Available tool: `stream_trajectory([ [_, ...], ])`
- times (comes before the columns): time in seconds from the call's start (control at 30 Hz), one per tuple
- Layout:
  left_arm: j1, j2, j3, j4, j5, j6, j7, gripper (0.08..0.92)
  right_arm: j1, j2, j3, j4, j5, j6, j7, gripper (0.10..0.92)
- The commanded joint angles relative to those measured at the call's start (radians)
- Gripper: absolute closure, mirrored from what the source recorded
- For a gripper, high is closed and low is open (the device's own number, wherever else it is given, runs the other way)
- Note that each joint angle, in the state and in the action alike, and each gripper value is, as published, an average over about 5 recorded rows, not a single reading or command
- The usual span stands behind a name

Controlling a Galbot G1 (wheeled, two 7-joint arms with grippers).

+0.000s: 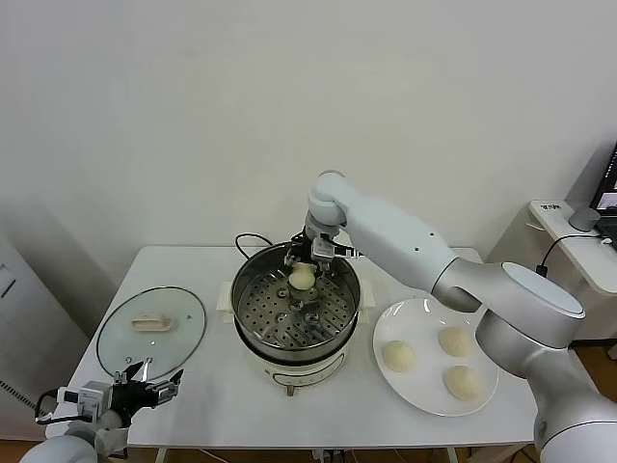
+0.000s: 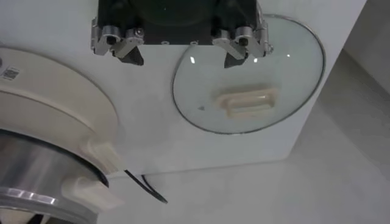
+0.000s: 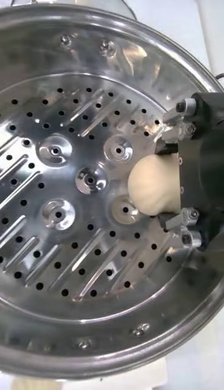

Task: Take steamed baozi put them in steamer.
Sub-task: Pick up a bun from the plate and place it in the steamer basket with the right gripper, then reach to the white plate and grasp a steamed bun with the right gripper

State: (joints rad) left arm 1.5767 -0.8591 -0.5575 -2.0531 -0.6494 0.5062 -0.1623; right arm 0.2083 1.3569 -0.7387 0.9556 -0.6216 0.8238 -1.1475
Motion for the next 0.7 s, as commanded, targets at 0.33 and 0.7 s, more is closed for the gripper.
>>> stream_trajectory([
  [0.33,0.008,-0.007,-0.004,-0.009,0.003,0.001,-0.001,0.177,0.326,-0.175,-0.263,0.062,0.621,-0.142,-0.067,0.203],
  [0.7,0.006,-0.003,-0.003,-0.011,0.003,0.001,0.0,0.177,0.622,-0.458,-0.721,0.225,1.084,-0.736,-0.141,0.203],
])
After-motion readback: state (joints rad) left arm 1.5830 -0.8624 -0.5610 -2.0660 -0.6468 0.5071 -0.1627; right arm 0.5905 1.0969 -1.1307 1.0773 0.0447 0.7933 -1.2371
